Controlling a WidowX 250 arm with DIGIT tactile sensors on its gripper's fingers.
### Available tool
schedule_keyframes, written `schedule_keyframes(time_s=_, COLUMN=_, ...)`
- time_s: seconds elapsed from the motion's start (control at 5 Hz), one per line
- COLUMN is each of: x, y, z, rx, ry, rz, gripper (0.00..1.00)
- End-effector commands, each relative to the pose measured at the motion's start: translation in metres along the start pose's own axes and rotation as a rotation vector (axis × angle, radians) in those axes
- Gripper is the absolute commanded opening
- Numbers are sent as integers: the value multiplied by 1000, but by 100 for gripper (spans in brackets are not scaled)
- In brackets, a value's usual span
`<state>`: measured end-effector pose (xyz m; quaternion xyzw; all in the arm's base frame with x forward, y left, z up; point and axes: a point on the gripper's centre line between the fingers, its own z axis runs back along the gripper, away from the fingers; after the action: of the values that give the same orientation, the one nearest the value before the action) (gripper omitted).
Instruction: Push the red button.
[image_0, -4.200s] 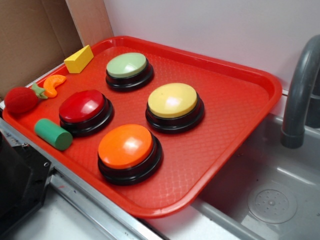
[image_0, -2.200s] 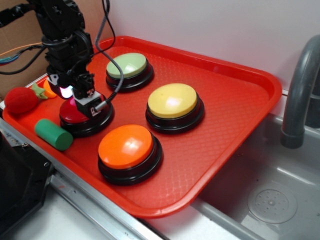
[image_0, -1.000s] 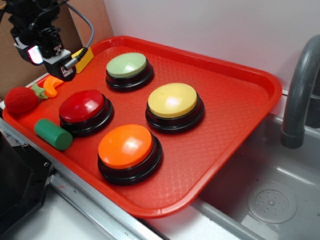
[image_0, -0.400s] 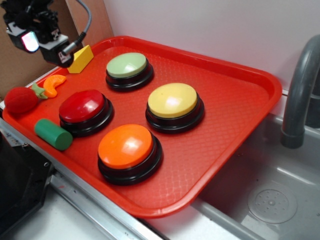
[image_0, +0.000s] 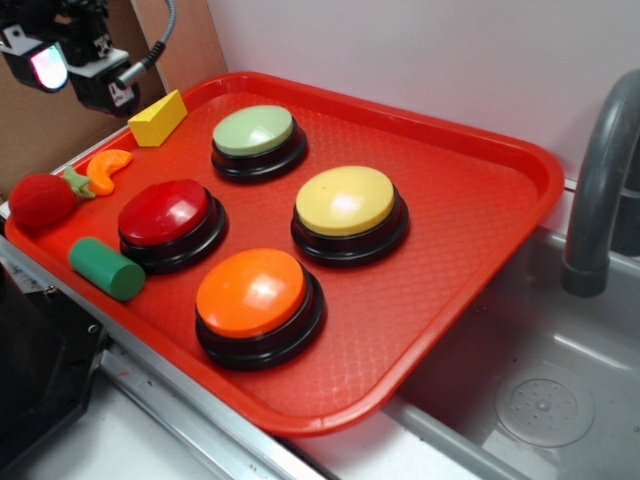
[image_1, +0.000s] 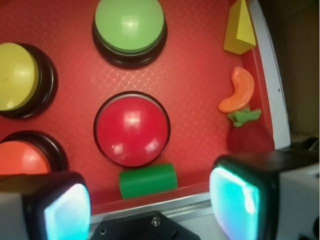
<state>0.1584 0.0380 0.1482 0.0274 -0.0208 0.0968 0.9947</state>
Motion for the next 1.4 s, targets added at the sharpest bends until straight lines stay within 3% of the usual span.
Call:
schedule_keyframes(time_s=0.0, x=7, y=5, z=23, rx=1, ry=-34, rz=60, gripper=100)
schedule_keyframes(time_s=0.6, x=5, y=24, z=37, rx=17, ry=-61, rz=117, gripper=100)
schedule_keyframes(time_s=1.2, x=6, y=27, z=44, rx=8, ry=-62, rz=117, gripper=100)
